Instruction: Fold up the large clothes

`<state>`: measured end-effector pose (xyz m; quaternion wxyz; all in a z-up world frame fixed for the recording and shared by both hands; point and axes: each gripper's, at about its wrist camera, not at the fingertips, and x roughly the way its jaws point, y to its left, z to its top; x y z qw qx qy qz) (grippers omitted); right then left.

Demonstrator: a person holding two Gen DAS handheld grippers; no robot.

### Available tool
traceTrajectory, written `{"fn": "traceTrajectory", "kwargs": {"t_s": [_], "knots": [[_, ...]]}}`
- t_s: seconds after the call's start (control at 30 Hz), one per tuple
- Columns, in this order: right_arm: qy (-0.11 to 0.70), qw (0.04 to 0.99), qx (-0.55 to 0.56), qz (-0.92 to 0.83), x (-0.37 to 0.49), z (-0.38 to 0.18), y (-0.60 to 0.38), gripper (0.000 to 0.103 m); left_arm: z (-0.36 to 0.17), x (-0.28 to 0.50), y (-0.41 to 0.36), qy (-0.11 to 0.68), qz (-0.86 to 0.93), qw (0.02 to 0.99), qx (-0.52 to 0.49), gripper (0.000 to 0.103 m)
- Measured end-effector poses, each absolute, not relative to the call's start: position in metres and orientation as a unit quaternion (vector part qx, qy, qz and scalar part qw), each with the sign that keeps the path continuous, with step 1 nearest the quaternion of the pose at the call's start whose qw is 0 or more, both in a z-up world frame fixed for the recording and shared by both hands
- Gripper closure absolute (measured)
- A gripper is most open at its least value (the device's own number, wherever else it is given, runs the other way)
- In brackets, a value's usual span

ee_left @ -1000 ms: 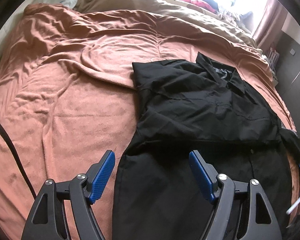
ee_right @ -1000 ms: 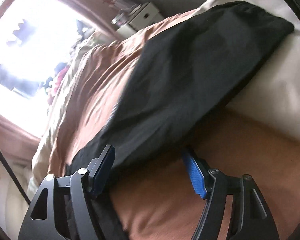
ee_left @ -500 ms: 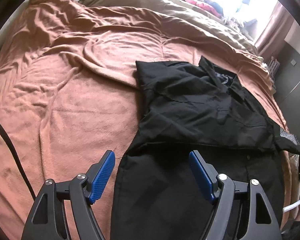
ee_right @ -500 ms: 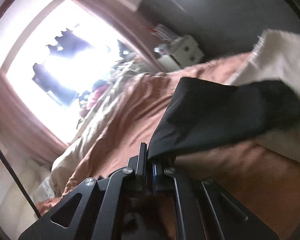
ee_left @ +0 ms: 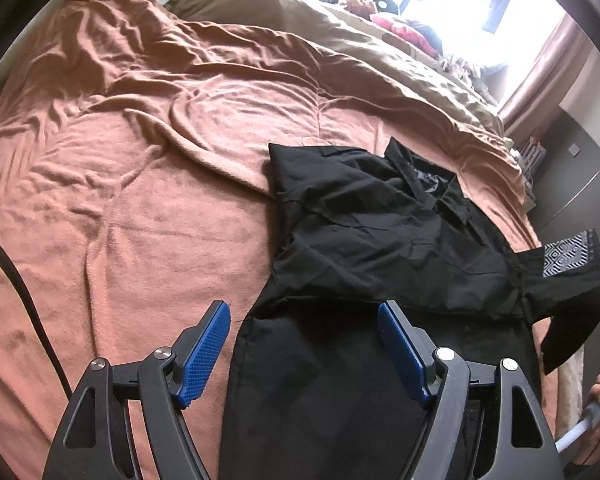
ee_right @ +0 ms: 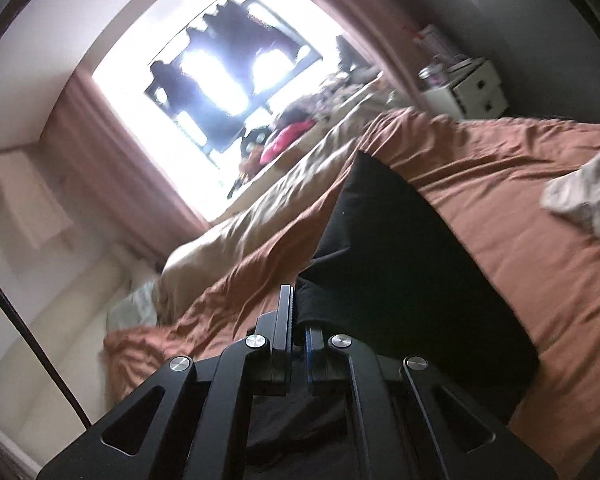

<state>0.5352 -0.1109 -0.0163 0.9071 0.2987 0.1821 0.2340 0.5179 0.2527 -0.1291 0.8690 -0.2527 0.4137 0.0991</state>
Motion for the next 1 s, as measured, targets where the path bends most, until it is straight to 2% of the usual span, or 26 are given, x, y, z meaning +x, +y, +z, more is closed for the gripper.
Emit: {"fn": "traceTrajectory", "kwargs": {"t_s": [0.23,0.4,0.5,0.53,0.57,0.63,0.8,1.0], "knots": [[0.271,0.889,0.248,0.273,0.584,-0.022,-0.076,0.102,-0.127,0.517,0.255,0.408,0.092,0.868,-0.267,0.025],[0.414,0.858,0.209,0.220,0.634,-0.057,-0.032,0.101,-0.126,0.518,0.253,0.410,0.088,0.868,-0.266,0.025],[0.454,0.829,0.239,0.223,0.643,-0.073,-0.041,0.089,-0.123,0.517,0.251,0.409,0.085,0.870,-0.260,0.025],[0.454,0.823,0.253,0.231,0.640,-0.072,-0.046,0.074,-0.123,0.517,0.251,0.408,0.085,0.871,-0.261,0.025],[0.450,0.818,0.268,0.236,0.636,-0.069,-0.055,0.055,-0.123,0.517,0.251,0.407,0.085,0.870,-0.264,0.025],[0.433,0.819,0.298,0.230,0.625,-0.065,-0.076,0.037,-0.123,0.517,0.251,0.407,0.086,0.869,-0.268,0.025],[0.431,0.802,0.376,0.173,0.602,-0.080,-0.135,0.036,-0.124,0.519,0.241,0.411,0.080,0.869,-0.265,0.025],[0.403,0.824,0.395,0.059,0.608,-0.089,-0.183,0.036,-0.123,0.522,0.234,0.411,0.076,0.871,-0.259,0.025]]}}
